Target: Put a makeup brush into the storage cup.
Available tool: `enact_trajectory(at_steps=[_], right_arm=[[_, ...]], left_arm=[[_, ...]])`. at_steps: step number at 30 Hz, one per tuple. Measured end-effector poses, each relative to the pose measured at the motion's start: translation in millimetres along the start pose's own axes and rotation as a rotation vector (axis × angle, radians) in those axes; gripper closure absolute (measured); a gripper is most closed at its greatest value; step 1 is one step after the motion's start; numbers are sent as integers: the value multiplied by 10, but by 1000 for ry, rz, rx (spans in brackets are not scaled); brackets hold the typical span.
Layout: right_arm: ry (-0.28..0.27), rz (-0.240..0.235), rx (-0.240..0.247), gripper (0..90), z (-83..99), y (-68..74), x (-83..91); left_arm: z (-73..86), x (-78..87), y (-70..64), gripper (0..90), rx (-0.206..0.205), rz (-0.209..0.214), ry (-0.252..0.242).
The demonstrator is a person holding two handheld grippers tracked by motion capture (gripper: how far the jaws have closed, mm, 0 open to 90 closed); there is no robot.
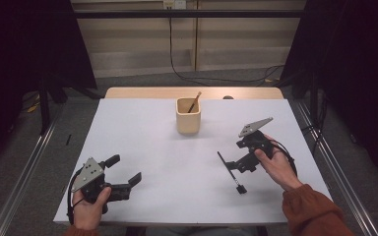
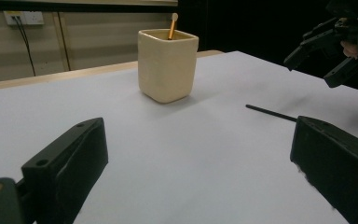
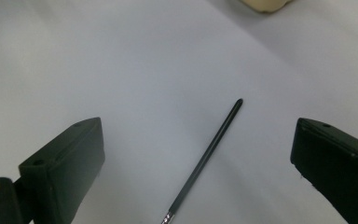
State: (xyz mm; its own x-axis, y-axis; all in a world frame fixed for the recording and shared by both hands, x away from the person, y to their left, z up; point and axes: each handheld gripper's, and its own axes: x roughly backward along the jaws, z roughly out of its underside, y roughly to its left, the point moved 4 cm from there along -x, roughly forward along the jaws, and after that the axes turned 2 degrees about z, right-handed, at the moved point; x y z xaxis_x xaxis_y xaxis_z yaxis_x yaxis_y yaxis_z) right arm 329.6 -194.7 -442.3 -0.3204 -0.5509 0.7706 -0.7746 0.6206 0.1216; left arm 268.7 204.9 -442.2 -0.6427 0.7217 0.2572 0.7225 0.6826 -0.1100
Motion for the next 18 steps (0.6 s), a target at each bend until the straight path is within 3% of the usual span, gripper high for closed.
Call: enact_trajectory(at_steps=[2,7,9,14,18], right_arm=[[41,16,6,28,7,-2,-30],[120,-3,12,25,14,-2,-61],[143,32,-10,30,27,-21,-87],[231,29,-26,100,82,-40,-162],[295,5,-27,222,102,-31,-185]], left_arm=[[-1,0,3,39,-2,0,0],[-1,-5,4,39,-3,1,1],[4,-18,12,39,2,-2,1],[3,-25,23,39,3,-7,3],[7,-31,24,38,2,-6,9]])
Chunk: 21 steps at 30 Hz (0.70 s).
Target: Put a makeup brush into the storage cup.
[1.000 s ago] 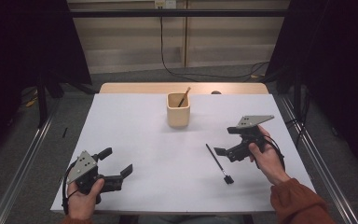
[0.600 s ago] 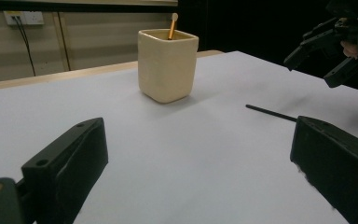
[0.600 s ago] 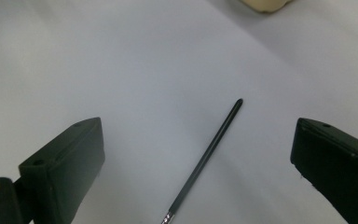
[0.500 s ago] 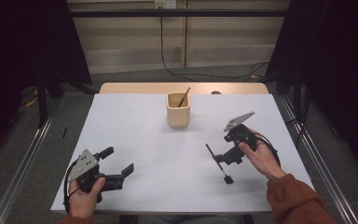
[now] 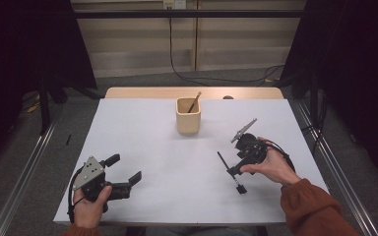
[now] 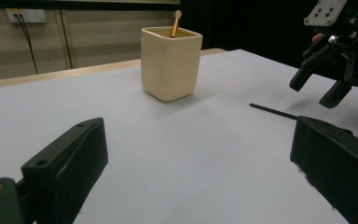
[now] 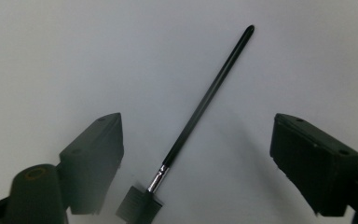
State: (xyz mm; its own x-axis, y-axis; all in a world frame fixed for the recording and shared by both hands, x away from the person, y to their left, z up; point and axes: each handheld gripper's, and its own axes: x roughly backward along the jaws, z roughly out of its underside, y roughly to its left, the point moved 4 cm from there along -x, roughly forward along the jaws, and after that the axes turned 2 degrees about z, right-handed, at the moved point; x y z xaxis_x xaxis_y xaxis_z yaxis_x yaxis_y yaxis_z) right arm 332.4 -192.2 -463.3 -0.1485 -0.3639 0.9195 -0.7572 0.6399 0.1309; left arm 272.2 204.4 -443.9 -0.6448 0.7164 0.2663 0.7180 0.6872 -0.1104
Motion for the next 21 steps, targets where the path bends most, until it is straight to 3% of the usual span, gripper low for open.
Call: enact_trajectory(at_steps=[4,13,21], right_arm=[[55,-6,9,365,9,17,-31],[131,-29,-51,492,-13,-10,-112],[205,-37,-19,642,-5,47,-158]], left_arm=[[4,-2,-16,39,-7,8,8],[17,3,-10,39,-9,9,12],[22,-6,-13,39,-13,5,20]])
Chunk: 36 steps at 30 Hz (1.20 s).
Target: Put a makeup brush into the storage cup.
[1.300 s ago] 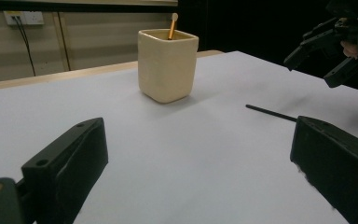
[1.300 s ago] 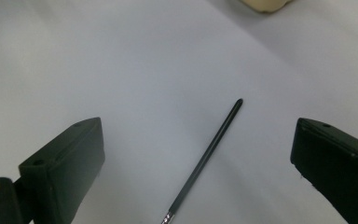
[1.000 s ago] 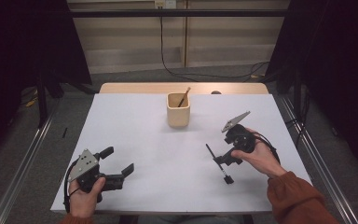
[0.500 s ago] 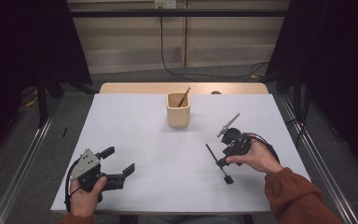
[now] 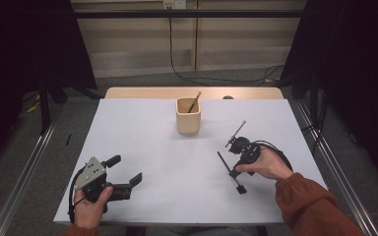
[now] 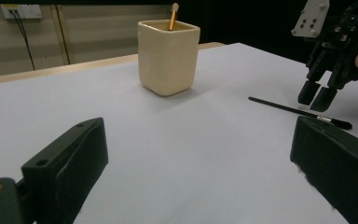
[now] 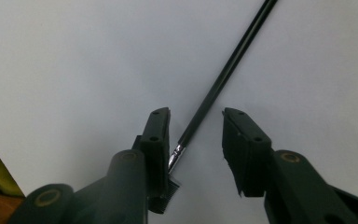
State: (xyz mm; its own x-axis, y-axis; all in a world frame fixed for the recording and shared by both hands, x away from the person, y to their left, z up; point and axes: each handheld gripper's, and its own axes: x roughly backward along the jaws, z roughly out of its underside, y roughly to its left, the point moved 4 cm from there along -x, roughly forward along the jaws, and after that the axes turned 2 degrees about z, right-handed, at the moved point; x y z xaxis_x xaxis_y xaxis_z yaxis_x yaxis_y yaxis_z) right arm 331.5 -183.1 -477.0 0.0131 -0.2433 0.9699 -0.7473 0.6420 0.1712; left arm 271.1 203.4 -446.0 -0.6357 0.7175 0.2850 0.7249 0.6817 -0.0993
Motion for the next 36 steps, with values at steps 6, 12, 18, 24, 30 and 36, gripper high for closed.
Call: enact_trajectory(at_steps=[6,12,18,24,30,36], right_arm=[[28,3,-13,716,-35,23,-43],[66,28,-12,732,-32,33,-124],[77,40,-31,819,-31,2,-124],[78,50,-21,854,-27,-6,-126],[71,51,-21,859,-28,5,-127],[51,34,-11,859,-9,-14,-121]], left_arm=[[4,1,6,39,-3,-1,4],[9,-3,2,39,1,3,6],[10,-2,-10,39,-2,6,8],[11,-1,-4,39,-5,4,8],[6,5,-8,39,-5,4,5],[10,-1,-8,39,-5,4,7]])
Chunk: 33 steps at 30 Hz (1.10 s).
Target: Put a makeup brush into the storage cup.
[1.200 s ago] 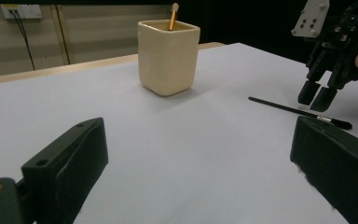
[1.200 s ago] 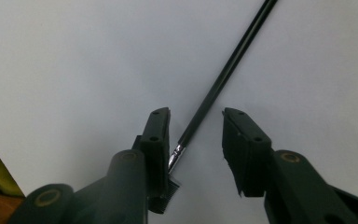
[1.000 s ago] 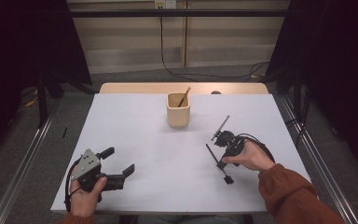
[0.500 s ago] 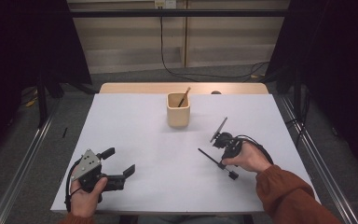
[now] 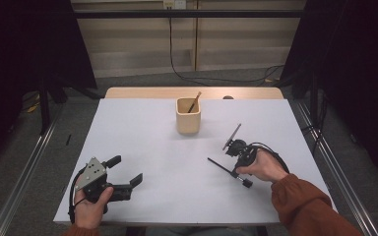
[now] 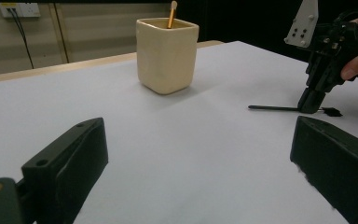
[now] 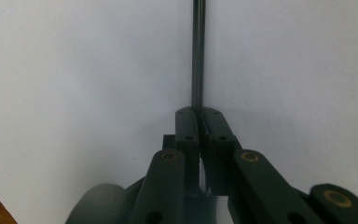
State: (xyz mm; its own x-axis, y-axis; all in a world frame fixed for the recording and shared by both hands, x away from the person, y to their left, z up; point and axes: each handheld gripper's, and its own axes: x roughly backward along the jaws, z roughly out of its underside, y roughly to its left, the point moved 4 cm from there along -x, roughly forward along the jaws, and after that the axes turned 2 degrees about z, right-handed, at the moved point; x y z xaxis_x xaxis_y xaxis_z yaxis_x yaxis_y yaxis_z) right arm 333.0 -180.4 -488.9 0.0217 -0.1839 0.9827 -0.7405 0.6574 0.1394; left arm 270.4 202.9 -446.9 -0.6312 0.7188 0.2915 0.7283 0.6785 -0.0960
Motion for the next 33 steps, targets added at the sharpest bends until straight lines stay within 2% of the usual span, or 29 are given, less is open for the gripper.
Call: enact_trajectory(at_steps=[3,8,17,26,28,33], right_arm=[[-3,3,17,859,2,3,4],[-25,-18,7,863,39,11,46],[-143,-41,-28,863,78,-32,255],[-251,-71,-15,863,101,-36,392],[-285,-94,-19,863,103,-54,412],[-371,-109,-12,864,103,-52,496]], left_arm=[[-1,-6,-4,39,0,-4,1],[-3,-4,-8,39,2,0,-4],[-1,-1,-6,39,1,-2,-1],[-3,-2,-5,39,3,-2,-3],[-3,-2,-1,39,3,-4,-2],[-3,-3,9,39,4,-4,-3]])
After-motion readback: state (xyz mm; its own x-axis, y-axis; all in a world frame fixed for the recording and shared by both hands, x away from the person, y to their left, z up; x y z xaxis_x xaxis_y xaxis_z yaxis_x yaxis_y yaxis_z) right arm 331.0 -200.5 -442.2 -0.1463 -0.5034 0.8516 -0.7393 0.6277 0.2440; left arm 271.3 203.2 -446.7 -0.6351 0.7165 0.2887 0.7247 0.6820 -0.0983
